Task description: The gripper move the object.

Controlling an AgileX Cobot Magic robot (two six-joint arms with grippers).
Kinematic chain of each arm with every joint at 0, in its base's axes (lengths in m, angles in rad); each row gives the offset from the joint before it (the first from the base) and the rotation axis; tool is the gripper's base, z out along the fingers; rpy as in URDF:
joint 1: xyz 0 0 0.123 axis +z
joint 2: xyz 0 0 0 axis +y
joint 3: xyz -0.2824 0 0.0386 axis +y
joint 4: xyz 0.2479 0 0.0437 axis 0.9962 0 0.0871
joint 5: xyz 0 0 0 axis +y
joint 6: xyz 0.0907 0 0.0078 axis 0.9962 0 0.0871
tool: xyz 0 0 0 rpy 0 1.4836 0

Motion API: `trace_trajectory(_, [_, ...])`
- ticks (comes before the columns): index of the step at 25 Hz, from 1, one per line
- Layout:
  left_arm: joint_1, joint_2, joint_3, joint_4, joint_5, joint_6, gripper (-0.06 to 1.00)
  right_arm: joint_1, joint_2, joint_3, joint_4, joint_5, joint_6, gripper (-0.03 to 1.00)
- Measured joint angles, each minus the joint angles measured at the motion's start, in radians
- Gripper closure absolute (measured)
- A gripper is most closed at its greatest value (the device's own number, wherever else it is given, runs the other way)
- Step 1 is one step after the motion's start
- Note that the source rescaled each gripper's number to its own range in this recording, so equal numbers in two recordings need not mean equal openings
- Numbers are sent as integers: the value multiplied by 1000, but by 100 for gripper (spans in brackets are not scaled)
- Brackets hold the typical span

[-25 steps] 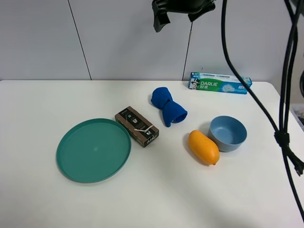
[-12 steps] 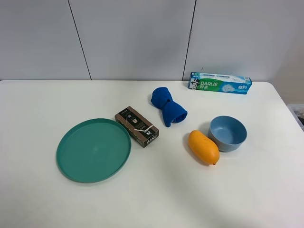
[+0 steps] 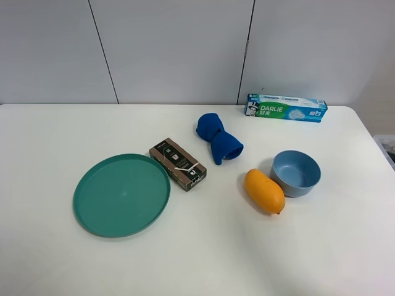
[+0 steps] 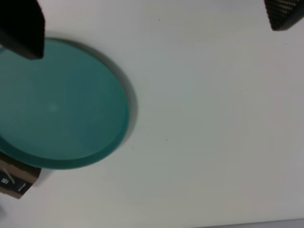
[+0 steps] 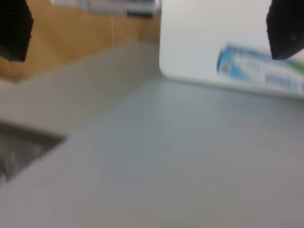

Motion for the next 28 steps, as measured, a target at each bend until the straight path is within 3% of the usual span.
trace_trajectory(11, [0,0,0,0,0,0,-6,-24,-528,753,18,3,14,-3])
trace_trajectory(18, [0,0,0,0,0,0,-6,-24,-919,1073,63,1,261,-3])
trace_trajectory(21, [0,0,0,0,0,0,-6,-24,-1098,1212,68,-4,292,-3])
trace_trajectory(28, [0,0,0,0,0,0,-6,-27,-1465,1488,118,-121,301,-3])
